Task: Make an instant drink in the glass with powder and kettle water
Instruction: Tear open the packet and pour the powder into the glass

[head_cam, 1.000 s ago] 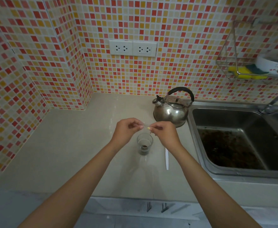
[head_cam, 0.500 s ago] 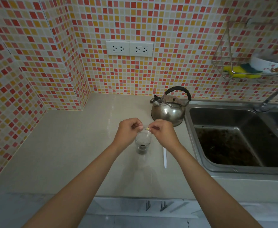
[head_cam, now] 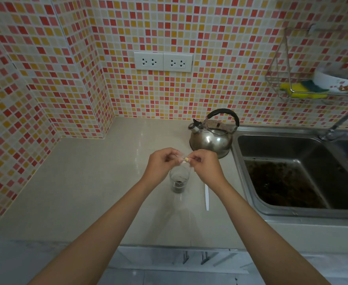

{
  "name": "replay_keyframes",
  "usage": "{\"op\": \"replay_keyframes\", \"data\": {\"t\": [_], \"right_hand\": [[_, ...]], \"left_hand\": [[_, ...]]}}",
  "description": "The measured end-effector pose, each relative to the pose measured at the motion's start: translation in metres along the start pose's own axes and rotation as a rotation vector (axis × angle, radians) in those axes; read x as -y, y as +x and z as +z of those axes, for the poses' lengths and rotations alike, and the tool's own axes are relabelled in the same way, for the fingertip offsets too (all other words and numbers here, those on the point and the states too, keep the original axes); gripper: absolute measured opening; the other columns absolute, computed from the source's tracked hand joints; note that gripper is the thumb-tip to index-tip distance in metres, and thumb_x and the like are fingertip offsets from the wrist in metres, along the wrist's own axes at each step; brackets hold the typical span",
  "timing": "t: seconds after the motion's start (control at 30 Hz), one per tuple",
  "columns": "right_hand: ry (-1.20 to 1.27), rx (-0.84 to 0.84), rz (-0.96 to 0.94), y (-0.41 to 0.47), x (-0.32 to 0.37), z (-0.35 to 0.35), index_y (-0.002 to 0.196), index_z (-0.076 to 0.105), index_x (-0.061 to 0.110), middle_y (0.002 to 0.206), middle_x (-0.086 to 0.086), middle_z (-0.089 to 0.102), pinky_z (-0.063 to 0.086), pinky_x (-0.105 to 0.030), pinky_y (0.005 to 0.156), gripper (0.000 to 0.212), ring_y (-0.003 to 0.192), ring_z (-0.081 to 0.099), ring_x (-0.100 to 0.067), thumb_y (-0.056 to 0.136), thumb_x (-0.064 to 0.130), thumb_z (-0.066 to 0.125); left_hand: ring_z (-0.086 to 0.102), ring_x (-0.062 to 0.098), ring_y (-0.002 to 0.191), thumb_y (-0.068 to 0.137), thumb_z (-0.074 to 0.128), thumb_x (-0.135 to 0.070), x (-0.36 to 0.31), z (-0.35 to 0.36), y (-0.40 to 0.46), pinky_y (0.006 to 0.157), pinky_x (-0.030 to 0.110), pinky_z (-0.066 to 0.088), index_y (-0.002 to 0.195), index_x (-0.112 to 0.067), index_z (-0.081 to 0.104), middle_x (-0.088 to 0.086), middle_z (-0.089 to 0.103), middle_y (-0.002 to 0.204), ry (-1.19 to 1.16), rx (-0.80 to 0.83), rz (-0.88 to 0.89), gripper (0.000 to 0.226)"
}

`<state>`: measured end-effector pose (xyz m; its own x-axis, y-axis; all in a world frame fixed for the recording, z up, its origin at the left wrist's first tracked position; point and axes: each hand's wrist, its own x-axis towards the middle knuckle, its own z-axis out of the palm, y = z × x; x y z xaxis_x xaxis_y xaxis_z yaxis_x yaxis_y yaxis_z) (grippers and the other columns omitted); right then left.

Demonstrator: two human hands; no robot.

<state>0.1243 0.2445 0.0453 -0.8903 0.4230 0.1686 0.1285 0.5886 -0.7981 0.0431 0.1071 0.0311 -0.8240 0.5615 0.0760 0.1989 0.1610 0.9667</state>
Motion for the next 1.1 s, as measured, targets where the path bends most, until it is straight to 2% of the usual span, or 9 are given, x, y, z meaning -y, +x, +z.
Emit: {"op": "replay_keyframes", "data": {"t": [0.17, 0.27, 0.4, 0.53, 0.63, 0.8, 0.9, 0.97, 1.1], "right_hand": [[0.223, -0.075, 0.138, -0.002, -0.002, -0.003, 0.076, 0.070, 0.005, 0.057, 0.003, 0.060, 0.046, -0.013, 0.052, 0.009, 0.048, 0.054, -0.002, 0.084, 0.005, 0.065], [0.298, -0.070, 0.207, -0.007, -0.007, -0.009, 0.074, 0.069, 0.008, 0.055, 0.003, 0.060, 0.044, -0.009, 0.049, 0.012, 0.041, 0.053, 0.001, 0.084, 0.005, 0.065], [0.325, 0.031, 0.210, -0.010, -0.010, -0.016, 0.085, 0.070, 0.003, 0.059, -0.004, 0.062, 0.047, -0.017, 0.051, 0.006, 0.041, 0.051, -0.006, 0.084, 0.006, 0.066], [0.257, -0.026, 0.178, -0.013, -0.013, -0.016, 0.072, 0.067, 0.006, 0.056, -0.002, 0.059, 0.042, -0.008, 0.046, 0.013, 0.038, 0.049, 0.001, 0.085, 0.006, 0.065], [0.255, -0.077, 0.198, -0.019, -0.018, -0.010, 0.072, 0.068, 0.009, 0.059, -0.002, 0.060, 0.042, -0.012, 0.050, 0.018, 0.044, 0.049, -0.003, 0.088, 0.009, 0.061], [0.290, -0.013, 0.210, -0.027, -0.016, 0.009, 0.101, 0.065, 0.011, 0.065, -0.009, 0.060, 0.046, -0.014, 0.058, 0.025, 0.056, 0.057, -0.012, 0.081, -0.003, 0.058], [0.315, -0.043, 0.157, -0.030, -0.007, 0.029, 0.091, 0.054, 0.017, 0.062, -0.019, 0.060, 0.047, -0.024, 0.056, 0.025, 0.057, 0.055, -0.018, 0.078, -0.004, 0.059], [0.314, -0.022, 0.119, -0.030, -0.001, 0.047, 0.084, 0.061, 0.017, 0.060, -0.008, 0.059, 0.049, -0.027, 0.060, 0.019, 0.057, 0.054, -0.014, 0.081, -0.002, 0.060], [0.209, 0.075, 0.071, -0.030, 0.002, 0.089, 0.095, 0.072, 0.005, 0.079, -0.007, 0.069, 0.049, -0.022, 0.070, 0.017, 0.070, 0.059, -0.011, 0.083, 0.000, 0.060]], "left_hand": [[0.066, 0.003, 0.056, 0.079, 0.074, -0.006, 0.001, 0.002, -0.011, 0.058, 0.011, 0.048, 0.084, -0.002, 0.069, -0.001, 0.072, 0.066, -0.127, 0.117, -0.223, 0.008], [0.065, 0.005, 0.052, 0.080, 0.073, -0.006, -0.002, 0.004, -0.014, 0.062, 0.019, 0.048, 0.073, -0.012, 0.068, 0.004, 0.070, 0.066, -0.155, 0.085, -0.246, 0.011], [0.062, 0.008, 0.049, 0.076, 0.076, 0.000, -0.009, 0.003, -0.014, 0.062, 0.020, 0.050, 0.076, -0.005, 0.068, 0.005, 0.066, 0.063, -0.108, 0.122, -0.266, 0.009], [0.064, 0.007, 0.048, 0.077, 0.074, 0.003, -0.012, 0.002, -0.016, 0.065, 0.021, 0.053, 0.072, -0.009, 0.067, 0.004, 0.069, 0.061, -0.144, 0.092, -0.300, 0.014], [0.065, 0.008, 0.052, 0.081, 0.069, 0.004, -0.012, 0.005, -0.021, 0.071, 0.027, 0.051, 0.076, -0.012, 0.066, 0.011, 0.066, 0.072, -0.136, 0.024, -0.296, 0.017], [0.060, 0.015, 0.055, 0.078, 0.068, 0.008, -0.007, -0.005, -0.032, 0.062, 0.026, 0.052, 0.076, -0.016, 0.049, 0.010, 0.061, 0.066, -0.063, -0.191, -0.265, 0.031], [0.059, 0.005, 0.049, 0.077, 0.068, 0.010, 0.002, -0.023, -0.037, 0.060, 0.018, 0.051, 0.072, -0.008, 0.061, 0.009, 0.061, 0.062, 0.001, -0.226, -0.237, 0.020], [0.059, 0.000, 0.047, 0.077, 0.067, 0.011, 0.011, -0.036, -0.040, 0.059, 0.012, 0.051, 0.083, 0.002, 0.070, 0.010, 0.063, 0.064, 0.017, -0.248, -0.257, 0.010], [0.062, 0.012, 0.067, 0.076, 0.071, 0.007, 0.035, -0.064, -0.046, 0.074, 0.018, 0.051, 0.095, 0.000, 0.074, 0.012, 0.069, 0.078, 0.073, -0.250, -0.320, 0.021]]}}
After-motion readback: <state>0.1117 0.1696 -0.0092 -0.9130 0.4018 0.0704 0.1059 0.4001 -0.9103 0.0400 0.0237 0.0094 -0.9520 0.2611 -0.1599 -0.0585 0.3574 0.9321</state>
